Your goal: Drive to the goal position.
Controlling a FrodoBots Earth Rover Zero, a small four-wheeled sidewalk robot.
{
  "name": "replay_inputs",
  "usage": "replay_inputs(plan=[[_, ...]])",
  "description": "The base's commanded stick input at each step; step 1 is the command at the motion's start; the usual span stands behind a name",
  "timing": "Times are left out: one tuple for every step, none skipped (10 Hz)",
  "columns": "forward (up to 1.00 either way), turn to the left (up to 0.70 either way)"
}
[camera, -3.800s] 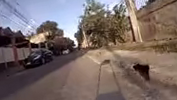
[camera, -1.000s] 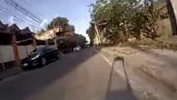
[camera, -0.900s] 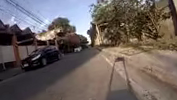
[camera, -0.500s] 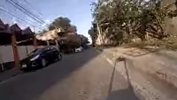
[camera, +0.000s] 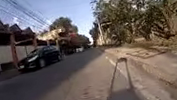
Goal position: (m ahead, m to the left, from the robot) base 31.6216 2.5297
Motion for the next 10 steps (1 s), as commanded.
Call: replay_inputs(plan=[[0.99,0.00],[0.99,0.00],[0.99,0.00],[0.99,0.00],[0.99,0.00],[0.99,0.00],[0.99,0.00],[0.99,0.00],[0.99,0.00],[0.99,-0.23]])
